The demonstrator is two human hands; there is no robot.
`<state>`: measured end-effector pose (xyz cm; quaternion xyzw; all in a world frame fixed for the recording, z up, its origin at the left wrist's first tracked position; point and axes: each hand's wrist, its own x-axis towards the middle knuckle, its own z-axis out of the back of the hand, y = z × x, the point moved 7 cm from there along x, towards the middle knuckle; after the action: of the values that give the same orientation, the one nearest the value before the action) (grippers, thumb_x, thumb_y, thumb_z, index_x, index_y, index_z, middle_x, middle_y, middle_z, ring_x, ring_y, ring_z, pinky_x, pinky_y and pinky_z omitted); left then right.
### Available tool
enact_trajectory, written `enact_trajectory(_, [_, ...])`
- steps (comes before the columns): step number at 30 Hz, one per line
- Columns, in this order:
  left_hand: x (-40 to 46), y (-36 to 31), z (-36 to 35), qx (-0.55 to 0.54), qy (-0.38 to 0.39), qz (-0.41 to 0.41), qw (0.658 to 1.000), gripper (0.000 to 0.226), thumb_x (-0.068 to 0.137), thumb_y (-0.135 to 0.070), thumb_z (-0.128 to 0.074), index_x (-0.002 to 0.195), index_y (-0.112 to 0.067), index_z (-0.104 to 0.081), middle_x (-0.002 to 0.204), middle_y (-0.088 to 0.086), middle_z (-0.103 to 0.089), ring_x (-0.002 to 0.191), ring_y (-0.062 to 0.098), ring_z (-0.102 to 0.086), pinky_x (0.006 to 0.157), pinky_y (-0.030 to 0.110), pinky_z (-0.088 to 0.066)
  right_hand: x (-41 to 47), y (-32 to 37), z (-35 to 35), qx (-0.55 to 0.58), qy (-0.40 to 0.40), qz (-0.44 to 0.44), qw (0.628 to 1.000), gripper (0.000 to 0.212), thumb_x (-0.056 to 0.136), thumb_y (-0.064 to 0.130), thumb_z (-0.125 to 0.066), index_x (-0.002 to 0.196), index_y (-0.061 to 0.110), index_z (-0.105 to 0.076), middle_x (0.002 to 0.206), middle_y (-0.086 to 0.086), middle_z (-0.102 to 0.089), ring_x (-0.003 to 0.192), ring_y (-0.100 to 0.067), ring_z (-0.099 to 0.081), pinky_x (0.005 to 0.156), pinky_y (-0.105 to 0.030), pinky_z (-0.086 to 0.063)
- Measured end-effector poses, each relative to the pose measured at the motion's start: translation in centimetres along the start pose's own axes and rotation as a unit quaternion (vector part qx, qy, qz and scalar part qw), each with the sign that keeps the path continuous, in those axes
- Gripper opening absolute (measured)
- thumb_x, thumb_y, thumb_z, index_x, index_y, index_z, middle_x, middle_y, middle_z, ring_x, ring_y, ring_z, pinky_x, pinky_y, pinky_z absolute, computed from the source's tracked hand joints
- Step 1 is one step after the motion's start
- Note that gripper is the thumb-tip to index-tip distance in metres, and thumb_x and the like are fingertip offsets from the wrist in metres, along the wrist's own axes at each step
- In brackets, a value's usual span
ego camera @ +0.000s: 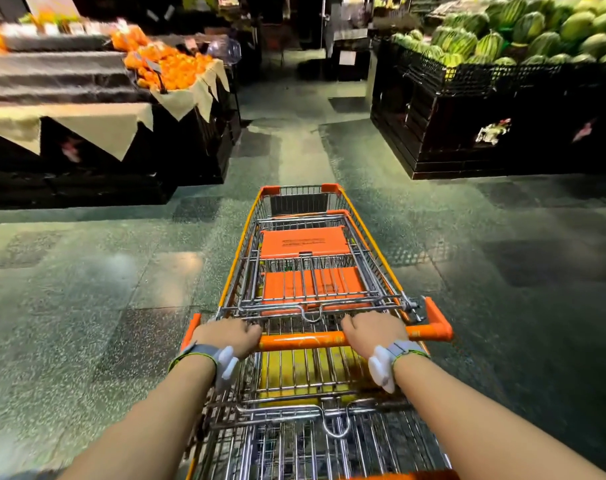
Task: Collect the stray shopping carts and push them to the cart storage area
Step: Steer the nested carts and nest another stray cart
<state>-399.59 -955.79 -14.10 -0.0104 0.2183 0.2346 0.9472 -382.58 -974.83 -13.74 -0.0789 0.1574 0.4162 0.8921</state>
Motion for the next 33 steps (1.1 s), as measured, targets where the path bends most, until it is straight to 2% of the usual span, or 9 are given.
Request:
enact_trajectory(4, [7.4,1.7,4.0,0.074,0.005,-0.047,0.996,0.020,0.100,-0.021,-0.049,0.095,-0.022,-0.030,0.079,0.003,-0.037,0.080,0.028,-0.051,0.071,0.042,-0.050,9.1,-1.5,4.0,0.006,-0.022,-0.003,1.000,0.034,0.106,0.025,-0.029,0.083,0.017,-0.053,0.087,-0.007,-0.066,0.078,-0.027,-0.065,0.071,-0.034,-0.054])
enact_trajectory(7, [12.8,3.3,6.7,0.064,0.008,-0.032,0.997,0.009,0.099,-0.024,-0.042,0.098,-0.018,-0.035,0.086,0.007,-0.045,0.080,0.029,-0.052,0.069,0.040,-0.048,15.6,-2.4,6.2,-0.001,-0.014,-0.003,1.000,0.034,0.105,0.024,-0.029,0.096,0.013,-0.060,0.086,-0.009,-0.065,0.080,-0.029,-0.065,0.071,-0.034,-0.053])
enact_trajectory(10, [17.1,4.7,9.2,0.042,0.001,-0.018,0.999,0.011,0.098,-0.025,-0.040,0.103,-0.016,-0.043,0.089,0.008,-0.049,0.081,0.029,-0.054,0.065,0.038,-0.044,21.0,-3.1,7.9,-0.011,-0.008,0.013,1.000,0.033,0.104,0.023,-0.029,0.103,0.011,-0.059,0.089,-0.009,-0.064,0.078,-0.028,-0.062,0.065,-0.035,-0.048])
enact_trajectory(13, [21.2,6.7,11.5,-0.008,0.008,0.004,1.000,0.032,0.088,-0.027,-0.038,0.110,-0.013,-0.056,0.094,0.007,-0.056,0.078,0.027,-0.049,0.058,0.033,-0.032,26.0,-3.1,9.8,-0.069,0.007,0.053,0.996,0.022,0.100,0.011,-0.035,0.115,0.013,-0.050,0.102,-0.010,-0.064,0.084,-0.031,-0.060,0.063,-0.037,-0.046])
enact_trajectory(17, [28.8,9.5,14.9,-0.025,0.003,0.009,1.000,0.025,0.093,-0.009,-0.045,0.114,-0.011,-0.057,0.098,0.007,-0.057,0.081,0.026,-0.047,0.069,0.035,-0.034,34.0,-3.4,12.8,-0.096,0.010,0.068,0.993,0.016,0.097,0.007,-0.038,0.109,0.013,-0.047,0.103,-0.012,-0.063,0.081,-0.032,-0.057,0.061,-0.038,-0.044])
enact_trajectory(21, [37.1,13.0,17.5,-0.021,-0.002,0.002,1.000,0.023,0.095,-0.017,-0.041,0.112,-0.012,-0.056,0.098,0.008,-0.058,0.078,0.027,-0.048,0.066,0.033,-0.035,42.4,-3.8,15.4,-0.105,0.007,0.071,0.992,0.011,0.097,0.006,-0.040,0.104,0.015,-0.043,0.096,-0.010,-0.063,0.082,-0.031,-0.062,0.056,-0.035,-0.043])
enact_trajectory(26, [48.0,17.6,22.3,-0.014,-0.007,0.002,1.000,0.024,0.095,-0.012,-0.043,0.116,-0.013,-0.055,0.100,0.008,-0.055,0.082,0.028,-0.047,0.071,0.035,-0.036,54.2,-4.6,19.9,-0.031,-0.009,0.022,0.999,0.022,0.104,0.018,-0.033,0.105,0.015,-0.055,0.096,-0.010,-0.066,0.085,-0.031,-0.065,0.073,-0.039,-0.055])
enact_trajectory(29, [54.4,20.5,24.6,-0.022,-0.011,0.005,1.000,0.026,0.095,-0.014,-0.042,0.117,-0.016,-0.056,0.098,0.005,-0.051,0.084,0.028,-0.046,0.067,0.034,-0.035,60.8,-4.9,22.2,-0.022,-0.003,0.013,1.000,0.025,0.103,0.021,-0.030,0.103,0.017,-0.054,0.098,-0.009,-0.066,0.087,-0.031,-0.064,0.071,-0.038,-0.052])
enact_trajectory(33, [61.3,23.7,26.0,-0.035,-0.019,0.019,0.999,0.047,0.089,-0.043,-0.018,0.104,-0.021,-0.056,0.084,0.000,-0.049,0.075,0.022,-0.047,0.058,0.031,-0.030,67.1,-5.1,24.3,-0.047,0.001,0.023,0.999,0.030,0.105,0.019,-0.033,0.125,0.015,-0.054,0.106,-0.011,-0.066,0.093,-0.031,-0.065,0.080,-0.043,-0.055])
